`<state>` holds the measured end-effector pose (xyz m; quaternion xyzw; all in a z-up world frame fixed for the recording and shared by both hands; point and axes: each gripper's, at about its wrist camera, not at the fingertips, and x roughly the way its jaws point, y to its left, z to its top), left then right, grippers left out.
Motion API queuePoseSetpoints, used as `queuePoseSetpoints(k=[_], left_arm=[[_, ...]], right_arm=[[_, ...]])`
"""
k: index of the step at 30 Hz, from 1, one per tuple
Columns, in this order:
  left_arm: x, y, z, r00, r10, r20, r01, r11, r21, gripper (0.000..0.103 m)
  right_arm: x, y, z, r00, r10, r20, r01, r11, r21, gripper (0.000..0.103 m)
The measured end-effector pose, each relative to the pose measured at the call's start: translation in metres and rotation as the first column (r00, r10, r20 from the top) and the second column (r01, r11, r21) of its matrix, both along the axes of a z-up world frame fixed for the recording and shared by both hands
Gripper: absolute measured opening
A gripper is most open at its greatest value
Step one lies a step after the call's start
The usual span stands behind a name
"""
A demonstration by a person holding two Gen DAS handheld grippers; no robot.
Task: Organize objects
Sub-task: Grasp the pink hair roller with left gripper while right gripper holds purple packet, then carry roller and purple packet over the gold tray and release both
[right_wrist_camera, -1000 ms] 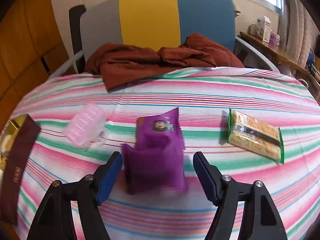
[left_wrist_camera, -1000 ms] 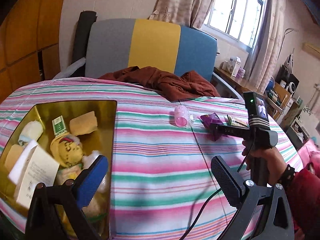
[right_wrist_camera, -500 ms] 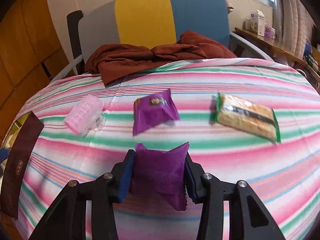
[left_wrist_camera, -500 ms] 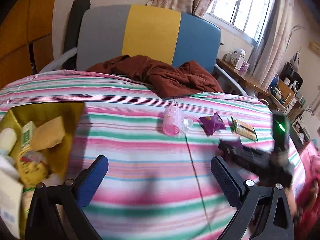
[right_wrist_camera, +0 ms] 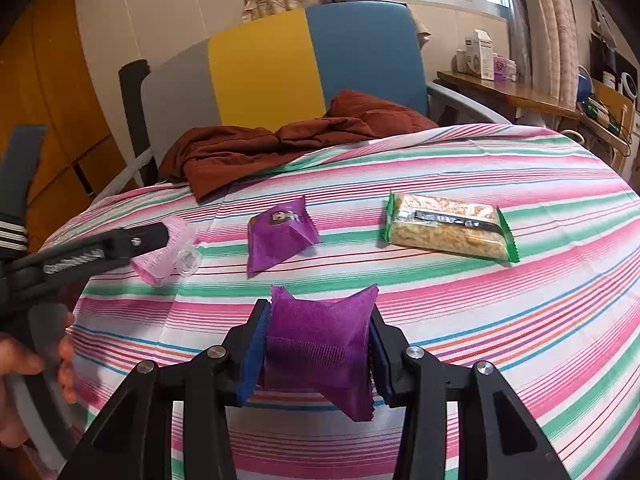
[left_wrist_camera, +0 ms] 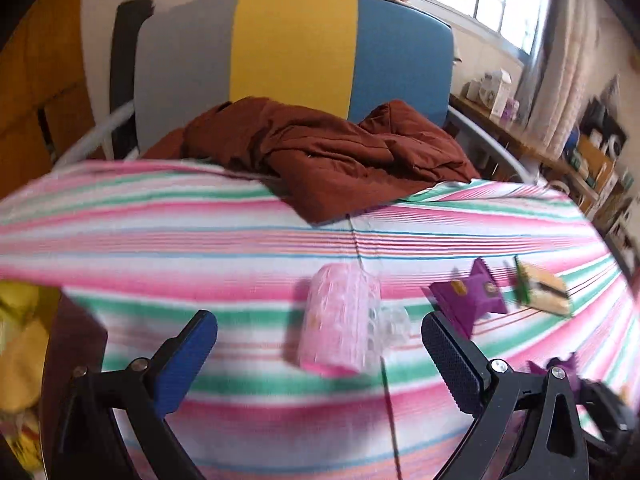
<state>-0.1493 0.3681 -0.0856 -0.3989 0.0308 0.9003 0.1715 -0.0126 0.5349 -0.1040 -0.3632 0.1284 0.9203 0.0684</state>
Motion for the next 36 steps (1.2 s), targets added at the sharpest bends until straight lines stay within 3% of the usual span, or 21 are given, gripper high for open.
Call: queuePoseSetpoints(k=[4,6,8,14,26,36], left_arm=[[0.001,0.015,-0.004,0.995,-0.073,-0.063,0.070,0.996,-0.051,0.091],[-0.003,0.023,-0.010,0.994,-0.102,-0.039,0.098,0.992,-0.082,0.083],[-0.009,0.027,-0.015,0.993,-0.114,-0.006,0.113,0.989,-0.090,0.065],[0.000,0.027,-0.017,0.990,-0.139,-0.030,0.136,0.987,-0.087,0.064],[0.045,-0.010,0.006,0.978,-0.105,-0.181,0.109,0.994,0.009,0.063],[0.078,-0.046,0.013,0.985,-0.071,-0.156,0.083,0.994,0.074,0.063]], right_arm=[[-0.002,0.005,-0.005,1.000,-0.009,0.015,0.009,1.000,-0.026,0.045],[-0.002,0.007,-0.006,1.000,-0.015,0.019,0.015,0.999,-0.034,0.045],[-0.001,0.008,-0.007,1.000,-0.018,0.016,0.018,0.999,-0.039,0.045],[0.001,0.004,-0.005,1.000,-0.018,0.003,0.018,1.000,-0.017,0.045],[0.016,-0.015,0.014,0.995,0.005,-0.097,0.005,0.995,0.099,0.045],[0.028,-0.036,0.025,0.993,0.033,-0.112,-0.016,0.988,0.152,0.045]])
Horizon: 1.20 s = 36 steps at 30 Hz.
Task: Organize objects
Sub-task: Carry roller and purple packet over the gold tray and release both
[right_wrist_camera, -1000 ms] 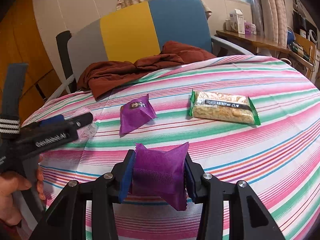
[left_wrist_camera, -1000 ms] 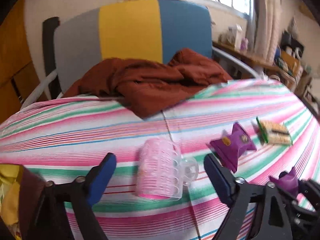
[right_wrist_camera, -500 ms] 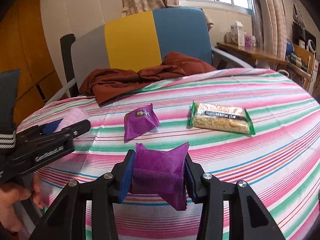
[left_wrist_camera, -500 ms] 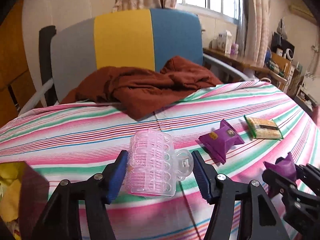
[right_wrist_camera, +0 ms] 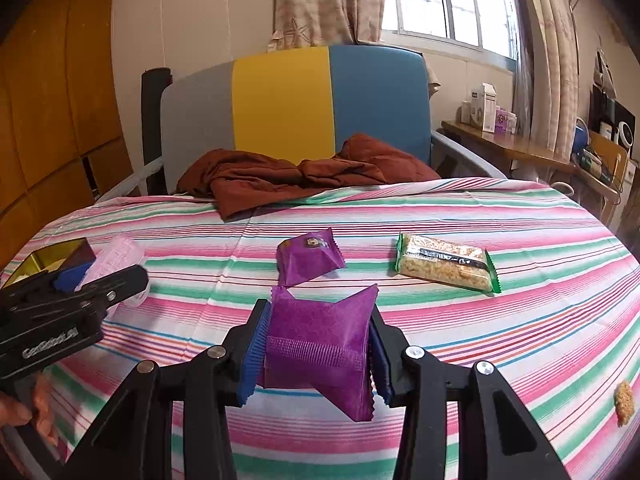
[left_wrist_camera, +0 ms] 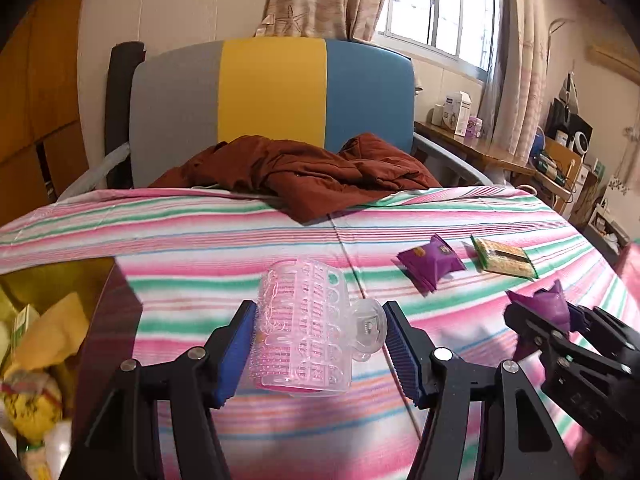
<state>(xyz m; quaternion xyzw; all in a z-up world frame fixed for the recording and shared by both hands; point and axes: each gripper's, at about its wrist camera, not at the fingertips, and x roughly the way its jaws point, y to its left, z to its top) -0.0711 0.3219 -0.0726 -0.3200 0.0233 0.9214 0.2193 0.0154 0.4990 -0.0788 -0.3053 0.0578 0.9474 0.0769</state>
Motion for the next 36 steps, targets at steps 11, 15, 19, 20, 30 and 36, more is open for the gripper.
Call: queuePoseSetpoints(k=[11,15,19,20,30,36], left_arm=[[0.060,-0.043,0.027,0.998,-0.026,-0.051,0.032,0.994,0.106,0.063],[0.079,-0.068,0.039,0.998,-0.022,-0.062,0.030,0.990,0.140,0.063],[0.088,-0.098,0.050,0.998,0.009,-0.067,0.002,0.987,0.160,0.063],[0.090,-0.107,0.052,0.998,0.021,-0.065,-0.009,0.985,0.170,0.063],[0.094,-0.197,0.063,0.987,0.153,-0.052,-0.139,0.968,0.211,0.063],[0.089,-0.245,0.066,0.971,0.232,-0.055,-0.217,0.954,0.209,0.064]], right_arm=[[0.020,-0.029,0.010,0.998,0.055,0.031,-0.055,0.998,0.011,0.045],[0.026,-0.046,0.021,0.996,0.089,0.016,-0.089,0.996,-0.032,0.045],[0.029,-0.075,0.034,0.989,0.150,-0.004,-0.150,0.987,-0.052,0.045],[0.029,-0.084,0.037,0.985,0.171,-0.010,-0.171,0.984,-0.057,0.045],[0.024,-0.169,0.057,0.937,0.349,-0.013,-0.350,0.935,-0.056,0.045],[0.010,-0.211,0.062,0.901,0.433,-0.010,-0.433,0.899,-0.069,0.045]])
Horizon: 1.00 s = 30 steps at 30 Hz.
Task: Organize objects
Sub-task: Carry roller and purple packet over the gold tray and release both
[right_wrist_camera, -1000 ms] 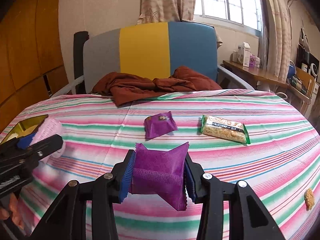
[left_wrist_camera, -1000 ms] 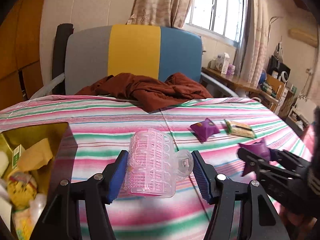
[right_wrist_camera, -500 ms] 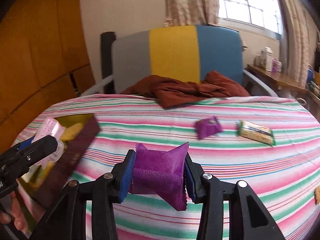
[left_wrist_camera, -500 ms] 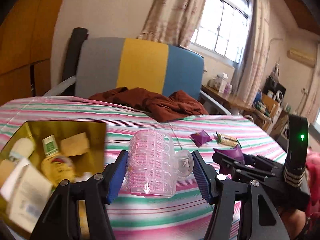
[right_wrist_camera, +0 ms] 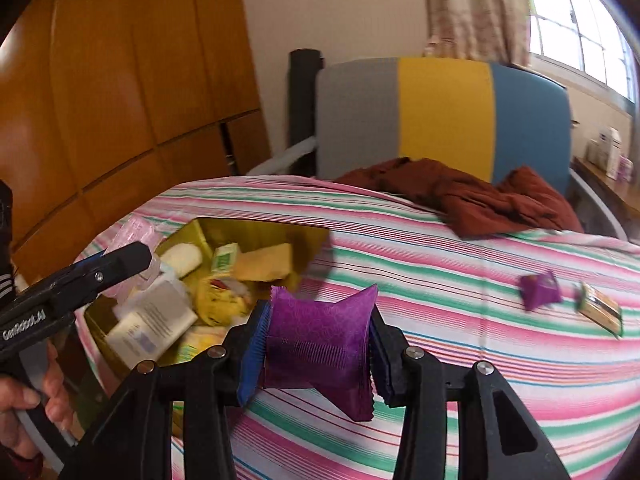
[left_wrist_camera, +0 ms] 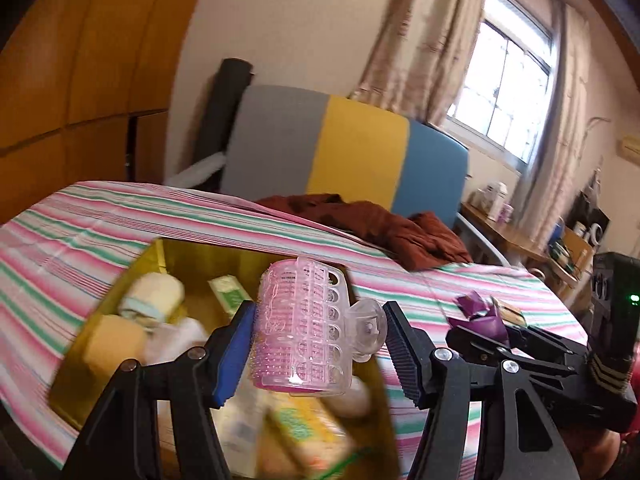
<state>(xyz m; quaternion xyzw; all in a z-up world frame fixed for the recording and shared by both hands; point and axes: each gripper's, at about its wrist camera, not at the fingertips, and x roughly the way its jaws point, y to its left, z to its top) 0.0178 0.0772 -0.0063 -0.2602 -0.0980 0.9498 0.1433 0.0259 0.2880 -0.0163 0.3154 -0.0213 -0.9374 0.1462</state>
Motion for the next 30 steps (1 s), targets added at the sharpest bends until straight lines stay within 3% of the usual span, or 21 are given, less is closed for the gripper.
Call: queuePoseSetpoints(k=[10,30], left_arm=[[-0.007,-0.053,-0.003,0.995,0.101,0.024,-0.101,0.995,0.005,0.064],[-0.019,-0.066,-0.008,0.990,0.125,0.064,-0.126,0.992,0.016,0.064]], right_arm=[[-0.015,-0.046,0.004,0.999,0.051,0.011,-0.051,0.998,0.048,0.045],[-0.027,-0.063,0.005,0.997,0.070,0.035,-0.073,0.994,0.083,0.045]])
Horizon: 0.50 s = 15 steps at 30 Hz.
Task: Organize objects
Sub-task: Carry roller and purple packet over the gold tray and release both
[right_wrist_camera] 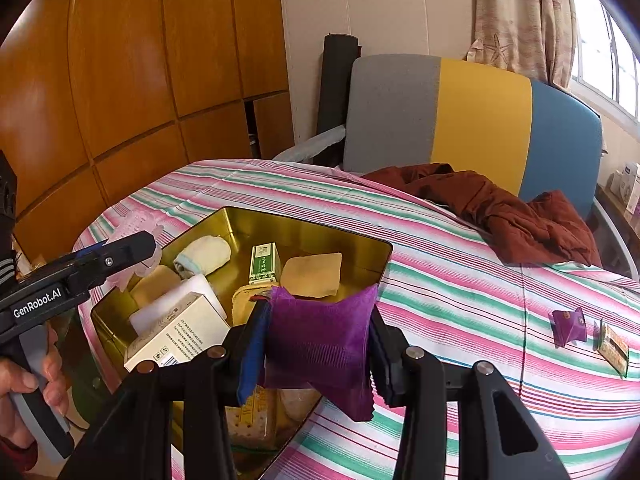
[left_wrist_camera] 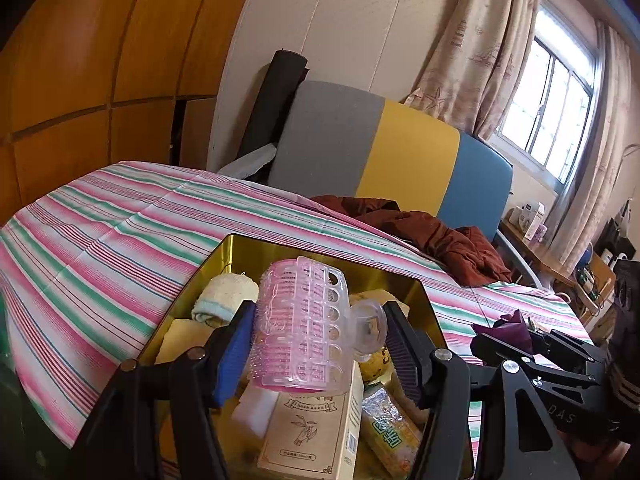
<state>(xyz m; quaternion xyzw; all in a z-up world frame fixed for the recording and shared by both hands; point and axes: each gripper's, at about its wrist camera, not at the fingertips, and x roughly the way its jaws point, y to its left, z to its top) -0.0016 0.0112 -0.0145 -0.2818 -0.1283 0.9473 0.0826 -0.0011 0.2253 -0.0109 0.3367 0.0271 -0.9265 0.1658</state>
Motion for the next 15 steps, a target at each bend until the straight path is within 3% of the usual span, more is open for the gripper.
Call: queuePoseSetpoints(k=[11,15], left_arm=[[-0.006,-0.006,0.003,1.000,0.018,0.002,-0.018,1.000,-0.008,0.064],[-0.010,-0.010,0.005,1.000,0.026,0.004,-0.026,1.000,-0.006,0.064]], right_arm=[[-0.023,-0.005,-0.007,0.999,-0.015,0.035,0.016,1.000,-0.021,0.046],[-0.045,-0.007,-0.019,0.994,-0.011,0.107,0.014,1.000,-0.028,0.054]])
